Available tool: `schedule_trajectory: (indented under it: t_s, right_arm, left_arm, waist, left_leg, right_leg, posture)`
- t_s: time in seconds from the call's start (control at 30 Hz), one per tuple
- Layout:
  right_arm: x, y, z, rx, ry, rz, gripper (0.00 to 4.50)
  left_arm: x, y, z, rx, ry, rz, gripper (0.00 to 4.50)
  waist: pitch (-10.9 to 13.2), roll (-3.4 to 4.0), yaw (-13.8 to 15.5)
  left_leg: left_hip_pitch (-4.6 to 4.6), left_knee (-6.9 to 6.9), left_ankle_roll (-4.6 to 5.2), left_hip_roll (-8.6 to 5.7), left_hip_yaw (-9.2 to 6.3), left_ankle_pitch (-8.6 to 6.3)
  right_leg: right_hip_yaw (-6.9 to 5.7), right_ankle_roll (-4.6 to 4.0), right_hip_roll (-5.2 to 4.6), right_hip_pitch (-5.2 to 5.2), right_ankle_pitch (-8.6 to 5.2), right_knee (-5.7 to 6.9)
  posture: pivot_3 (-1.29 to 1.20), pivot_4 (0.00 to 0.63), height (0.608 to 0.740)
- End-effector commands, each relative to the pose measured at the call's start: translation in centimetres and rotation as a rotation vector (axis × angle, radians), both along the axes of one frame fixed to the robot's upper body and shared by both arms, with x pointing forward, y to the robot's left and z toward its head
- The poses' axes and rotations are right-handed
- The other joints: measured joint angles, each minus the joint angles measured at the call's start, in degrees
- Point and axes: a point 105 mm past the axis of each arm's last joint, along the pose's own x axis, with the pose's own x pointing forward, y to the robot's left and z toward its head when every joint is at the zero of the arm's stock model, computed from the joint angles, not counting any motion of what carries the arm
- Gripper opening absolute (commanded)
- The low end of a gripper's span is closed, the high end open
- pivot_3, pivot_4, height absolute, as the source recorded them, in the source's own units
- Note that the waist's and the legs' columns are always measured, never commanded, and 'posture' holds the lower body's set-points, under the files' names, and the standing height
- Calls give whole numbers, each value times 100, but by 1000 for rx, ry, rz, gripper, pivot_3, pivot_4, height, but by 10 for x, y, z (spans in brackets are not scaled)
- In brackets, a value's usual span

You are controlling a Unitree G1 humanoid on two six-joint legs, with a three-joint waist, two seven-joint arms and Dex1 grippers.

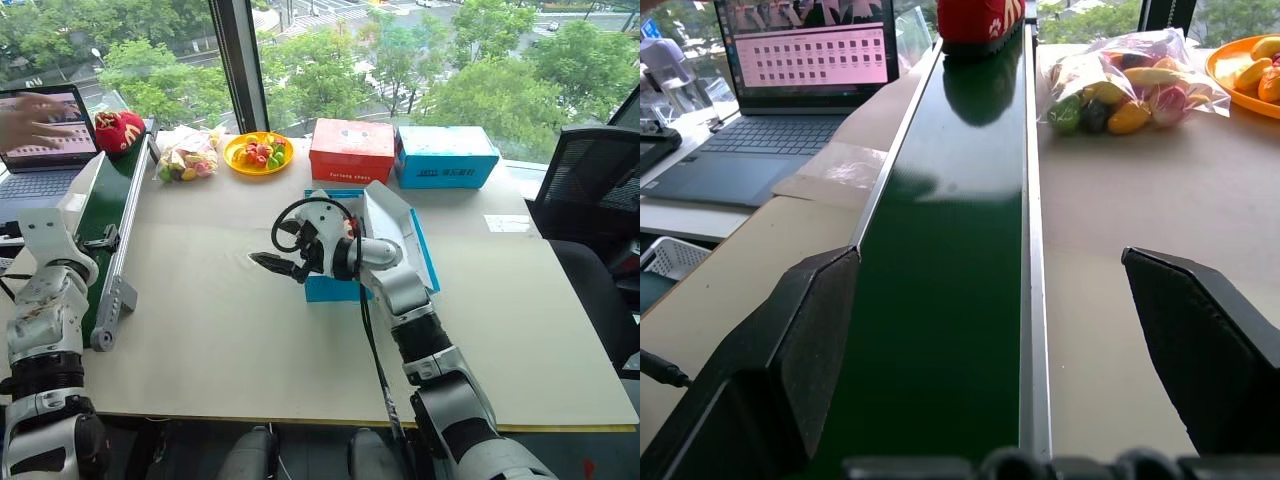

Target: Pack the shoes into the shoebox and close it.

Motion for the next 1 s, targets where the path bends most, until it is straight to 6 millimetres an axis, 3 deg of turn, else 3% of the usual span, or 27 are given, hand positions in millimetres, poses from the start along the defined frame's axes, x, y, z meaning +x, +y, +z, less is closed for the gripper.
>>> schedule_trajectory:
  t_s: [0.03, 0.17, 0.53, 1.0]
  right_arm:
    - [-1, 3, 17, 30, -79, 3, 4485]
    - [-3, 0, 14, 23, -70, 11, 4485]
    - [21, -12, 28, 129, -102, -194, 4485]
    - [17, -11, 23, 153, -49, -156, 4485]
  left_arm:
    - [-2, 9, 16, 43, -54, 7, 4500]
    - [-6, 9, 14, 17, -90, -18, 4500]
    - [-11, 25, 8, 24, -90, -8, 4500]
    - [-4, 37, -5, 52, -46, 19, 4500]
  waist:
    - [0, 0, -2]
    - [0, 0, 8]
    - [0, 0, 9]
    - [0, 0, 13]
  left_leg:
    - [0, 0, 0, 0, 0, 0]
    - [0, 2, 0, 0, 0, 0]
    - [1, 1, -1, 0, 0, 0]
    - [2, 0, -1, 0, 0, 1]
  right_leg:
    - [0, 0, 0, -1, 0, 1]
    - [0, 0, 0, 0, 0, 2]
    - [-1, 0, 0, 1, 0, 2]
    - [-4, 0, 0, 1, 0, 2]
  posture:
    - [0, 150, 739]
    - [0, 150, 739]
    - [0, 150, 739]
    - [0, 150, 739]
